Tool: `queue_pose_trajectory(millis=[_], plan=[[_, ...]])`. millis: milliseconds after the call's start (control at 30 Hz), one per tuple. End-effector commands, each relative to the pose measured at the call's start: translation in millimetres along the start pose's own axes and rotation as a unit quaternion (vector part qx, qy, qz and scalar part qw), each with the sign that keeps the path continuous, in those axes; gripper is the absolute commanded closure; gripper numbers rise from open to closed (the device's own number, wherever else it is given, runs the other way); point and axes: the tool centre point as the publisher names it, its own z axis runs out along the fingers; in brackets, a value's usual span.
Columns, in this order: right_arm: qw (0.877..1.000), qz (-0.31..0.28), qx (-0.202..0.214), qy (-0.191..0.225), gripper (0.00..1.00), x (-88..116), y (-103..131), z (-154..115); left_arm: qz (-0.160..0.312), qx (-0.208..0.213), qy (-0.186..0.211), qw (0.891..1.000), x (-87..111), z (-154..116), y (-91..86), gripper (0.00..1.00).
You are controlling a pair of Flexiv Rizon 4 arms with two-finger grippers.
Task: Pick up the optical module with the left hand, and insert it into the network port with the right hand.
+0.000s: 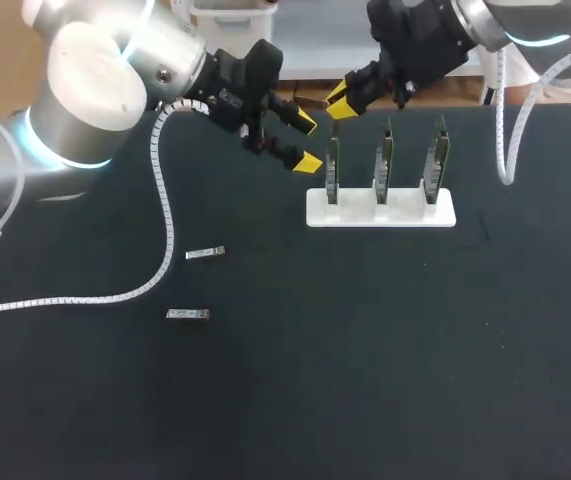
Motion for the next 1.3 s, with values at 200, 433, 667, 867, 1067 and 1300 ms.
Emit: queue_pose_trajectory(millis=[200,433,667,867,1067,1300], plan=[[1.0,0.002,-0.004,0.003,1.0,1.7,-4.0,2.0,0.0,0.002,0.002,1.0,-0.5,0.0,1.4,0.0],[1.0,0.007,-0.003,0.003,1.0,4.4,-6.4,2.2,0.0,0.002,0.002,1.0,-0.5,0.0,1.4,0.0],[1.0,0.008,0.0,0.002,1.0,5.2,-10.1,-0.1,0.0,0.002,0.002,1.0,-0.5,0.0,1.4,0.0],[1.0,0.002,-0.003,0.002,1.0,3.4,-11.0,-0.9,0.0,0.002,0.002,1.0,-0.5,0.0,1.4,0.0],[1.0,0.0,-0.006,0.002,1.0,3.3,-10.6,-0.3,0.0,0.002,0.002,1.0,-0.5,0.0,1.4,0.0],[1.0,-0.012,-0.006,0.016,1.0,5.0,-8.2,2.7,0.0,0.002,0.002,1.0,-0.5,0.0,1.4,0.0]])
